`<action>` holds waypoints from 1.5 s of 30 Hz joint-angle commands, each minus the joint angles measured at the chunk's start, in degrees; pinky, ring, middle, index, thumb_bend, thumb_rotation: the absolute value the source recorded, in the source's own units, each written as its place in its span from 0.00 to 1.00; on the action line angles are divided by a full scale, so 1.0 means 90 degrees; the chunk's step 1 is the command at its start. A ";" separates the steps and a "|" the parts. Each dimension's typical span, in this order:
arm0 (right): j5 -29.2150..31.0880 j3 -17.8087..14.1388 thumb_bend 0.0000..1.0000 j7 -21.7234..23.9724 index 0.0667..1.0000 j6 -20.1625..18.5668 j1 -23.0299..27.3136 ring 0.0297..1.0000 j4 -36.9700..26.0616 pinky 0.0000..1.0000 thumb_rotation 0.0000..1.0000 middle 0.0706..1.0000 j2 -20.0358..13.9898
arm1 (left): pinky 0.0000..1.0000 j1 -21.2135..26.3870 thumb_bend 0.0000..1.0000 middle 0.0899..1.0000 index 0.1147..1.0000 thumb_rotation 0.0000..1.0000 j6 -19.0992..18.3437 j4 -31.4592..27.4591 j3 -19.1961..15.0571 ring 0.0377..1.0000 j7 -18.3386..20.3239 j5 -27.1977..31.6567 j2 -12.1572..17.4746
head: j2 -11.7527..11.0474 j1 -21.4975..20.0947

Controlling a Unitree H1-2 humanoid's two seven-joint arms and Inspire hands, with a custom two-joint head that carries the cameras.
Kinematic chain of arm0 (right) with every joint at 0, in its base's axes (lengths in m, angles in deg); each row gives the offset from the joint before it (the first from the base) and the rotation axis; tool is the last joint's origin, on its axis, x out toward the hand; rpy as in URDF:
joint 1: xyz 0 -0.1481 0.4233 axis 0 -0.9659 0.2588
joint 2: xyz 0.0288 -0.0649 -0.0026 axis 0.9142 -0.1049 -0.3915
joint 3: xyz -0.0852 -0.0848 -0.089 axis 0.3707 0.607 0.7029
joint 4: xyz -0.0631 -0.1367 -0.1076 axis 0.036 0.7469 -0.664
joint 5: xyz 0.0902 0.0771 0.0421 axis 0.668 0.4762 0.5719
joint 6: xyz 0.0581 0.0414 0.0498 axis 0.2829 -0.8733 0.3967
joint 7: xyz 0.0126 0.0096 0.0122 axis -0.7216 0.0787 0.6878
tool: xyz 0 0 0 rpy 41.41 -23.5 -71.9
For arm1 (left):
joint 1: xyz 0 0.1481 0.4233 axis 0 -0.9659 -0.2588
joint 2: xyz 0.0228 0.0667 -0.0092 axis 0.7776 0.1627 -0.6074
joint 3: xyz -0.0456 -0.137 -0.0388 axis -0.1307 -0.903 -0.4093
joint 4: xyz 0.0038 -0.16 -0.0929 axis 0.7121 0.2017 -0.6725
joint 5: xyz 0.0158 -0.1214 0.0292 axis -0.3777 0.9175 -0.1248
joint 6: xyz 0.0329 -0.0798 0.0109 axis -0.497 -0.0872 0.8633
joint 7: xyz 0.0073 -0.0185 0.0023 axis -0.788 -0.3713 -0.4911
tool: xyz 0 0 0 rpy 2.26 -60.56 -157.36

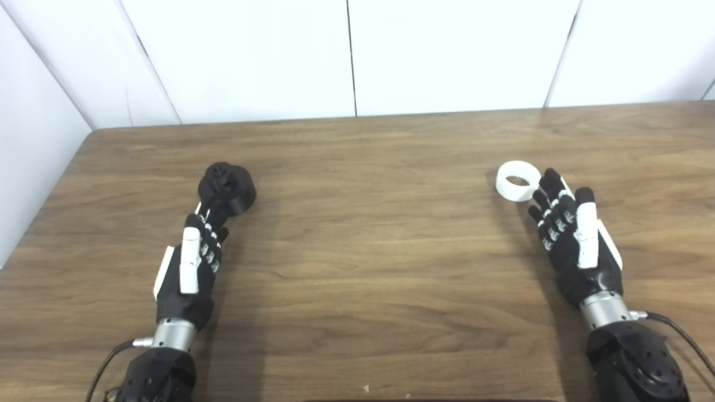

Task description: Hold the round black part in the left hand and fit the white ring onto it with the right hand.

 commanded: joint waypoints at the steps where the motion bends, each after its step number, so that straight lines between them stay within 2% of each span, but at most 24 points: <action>1: 0.0034 0.0014 0.62 0.0071 0.98 0.0245 0.0203 1.00 -0.0141 1.00 1.00 1.00 0.0018 | 1.00 0.0151 0.59 1.00 1.00 1.00 0.0133 -0.0263 -0.0055 1.00 0.0004 0.0047 0.0120 | 0.0001 0.0001; 18: 0.0051 -0.0001 0.62 0.0113 0.99 0.0299 0.0177 1.00 -0.0091 1.00 1.00 1.00 -0.0033 | 1.00 0.0111 0.59 1.00 1.00 1.00 0.0150 -0.0245 -0.0031 1.00 0.0058 0.0014 0.0179 | -0.0021 0.0075; 20: 0.0063 -0.0012 0.62 0.0109 0.99 0.0288 0.0181 1.00 -0.0091 1.00 1.00 1.00 -0.0037 | 1.00 0.0111 0.60 1.00 1.00 0.99 0.0091 -0.0278 -0.0044 1.00 0.0029 -0.0061 0.0243 | -0.0033 0.0143; 23: 0.0077 -0.0031 0.62 0.0088 0.98 0.0240 0.0204 1.00 -0.0081 1.00 1.00 1.00 -0.0036 | 1.00 0.0180 0.56 1.00 1.00 0.99 -0.0031 -0.0489 -0.0005 1.00 -0.0165 -0.0738 0.0461 | -0.0046 0.0246; 24: 0.0085 -0.0035 0.61 0.0090 0.98 0.0232 0.0208 1.00 -0.0075 1.00 1.00 1.00 -0.0037 | 1.00 0.0210 0.56 1.00 1.00 0.85 -0.0068 -0.0532 -0.0007 1.00 -0.0211 -0.0902 0.0517 | -0.0046 0.0252; 27: 0.0095 -0.0036 0.62 0.0111 0.98 0.0270 0.0214 1.00 -0.0031 1.00 1.00 1.00 -0.0040 | 1.00 0.0308 0.58 1.00 0.98 0.70 -0.0337 -0.0663 0.0035 1.00 -0.0387 -0.1562 0.0737 | -0.0052 0.0296; 30: 0.0111 -0.0029 0.62 0.0138 0.98 0.0318 0.0212 1.00 0.0011 1.00 1.00 1.00 -0.0036 | 0.97 0.0455 0.61 0.99 0.97 0.61 -0.0658 -0.0809 0.0047 0.99 -0.0466 -0.2062 0.0980 | -0.0068 0.0345; 33: 0.0127 -0.0023 0.62 0.0151 0.98 0.0335 0.0207 1.00 0.0039 1.00 1.00 1.00 -0.0026 | 0.95 0.0622 0.66 0.99 0.97 0.55 -0.0801 -0.0869 0.0110 0.99 -0.0469 -0.2535 0.1241 | -0.0080 0.0357; 37: 0.0145 -0.0026 0.62 0.0144 0.98 0.0323 0.0209 1.00 0.0049 1.00 1.00 1.00 -0.0013 | 0.96 0.0898 0.71 0.99 0.96 0.44 -0.0998 -0.0900 0.0119 1.00 -0.0525 -0.2912 0.1385 | -0.0085 0.0372; 38: 0.0139 -0.0024 0.62 0.0141 0.98 0.0327 0.0208 1.00 0.0051 0.99 1.00 1.00 -0.0013 | 0.96 0.0962 0.75 0.99 0.95 0.42 -0.1071 -0.0898 0.0118 1.00 -0.0532 -0.3003 0.1414 | -0.0088 0.0374; 41: 0.0112 -0.0019 0.62 0.0131 0.98 0.0321 0.0203 1.00 0.0047 0.95 1.00 1.00 -0.0019 | 0.96 0.1188 0.80 1.00 0.95 0.40 -0.1278 -0.0838 0.0168 1.00 -0.0456 -0.3331 0.1603 | -0.0096 0.0387; 45: 0.0093 -0.0018 0.62 0.0138 0.98 0.0343 0.0213 1.00 0.0084 0.96 1.00 1.00 -0.0022 | 0.92 0.1523 0.86 1.00 0.96 0.39 -0.1677 -0.0614 0.0340 1.00 -0.0232 -0.3712 0.1947 | -0.0103 0.0391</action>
